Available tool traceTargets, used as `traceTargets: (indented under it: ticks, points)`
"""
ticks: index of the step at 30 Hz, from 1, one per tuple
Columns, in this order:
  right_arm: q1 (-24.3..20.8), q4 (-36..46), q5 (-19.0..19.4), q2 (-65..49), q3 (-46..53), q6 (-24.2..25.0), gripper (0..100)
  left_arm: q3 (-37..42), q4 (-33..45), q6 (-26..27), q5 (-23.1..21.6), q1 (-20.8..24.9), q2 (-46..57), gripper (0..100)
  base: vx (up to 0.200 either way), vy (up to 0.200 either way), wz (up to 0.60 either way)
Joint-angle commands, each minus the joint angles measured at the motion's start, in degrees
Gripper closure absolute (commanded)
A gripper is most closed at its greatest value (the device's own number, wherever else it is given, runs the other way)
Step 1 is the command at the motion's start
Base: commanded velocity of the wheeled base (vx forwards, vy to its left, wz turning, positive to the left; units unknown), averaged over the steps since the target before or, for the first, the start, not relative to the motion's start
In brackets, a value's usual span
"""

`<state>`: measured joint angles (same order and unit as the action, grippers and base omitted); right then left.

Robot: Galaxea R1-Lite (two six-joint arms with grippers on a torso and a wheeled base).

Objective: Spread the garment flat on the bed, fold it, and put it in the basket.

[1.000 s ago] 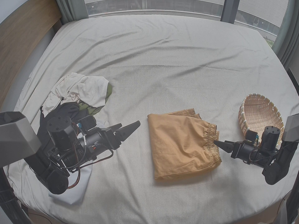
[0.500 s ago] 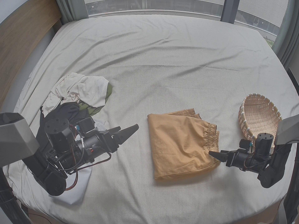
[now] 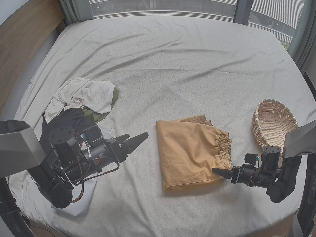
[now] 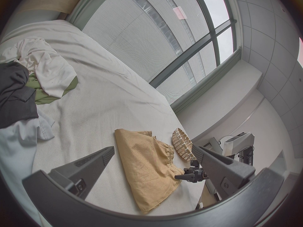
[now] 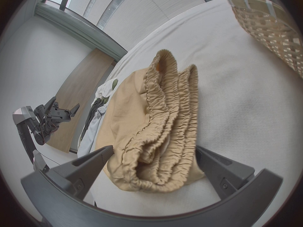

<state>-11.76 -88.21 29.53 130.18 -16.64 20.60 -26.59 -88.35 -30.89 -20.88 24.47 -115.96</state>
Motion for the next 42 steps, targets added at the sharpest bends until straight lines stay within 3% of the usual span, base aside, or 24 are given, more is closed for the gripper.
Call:
traceTargets:
  ticks: [1,17,18,29,42]
  points:
    - [-1.3,0.1,-0.1,2.3,-1.5,0.1,0,0.0,-0.2,0.0,0.0,0.1,-0.2,0,0.0,0.0,0.0]
    - [-2.3,0.1,-0.3,3.8,-5.0,0.4,0,-0.1,-0.2,0.0,0.0,0.0,-0.1,0,0.0,0.0,0.0]
    - [-2.3,0.1,-0.3,3.8,-5.0,0.4,100,-0.1,-0.2,0.0,0.0,0.1,-0.1,0,0.0,0.0,0.0]
    - [-3.4,0.0,0.2,2.5,-5.2,0.7,100,-0.1,-0.2,0.0,0.0,0.1,0.0,0,0.0,0.0,0.0]
    - [-4.4,-0.2,1.2,-7.1,-5.2,1.5,100,-0.4,-0.2,0.0,0.0,0.1,-0.3,0,0.0,0.0,0.0]
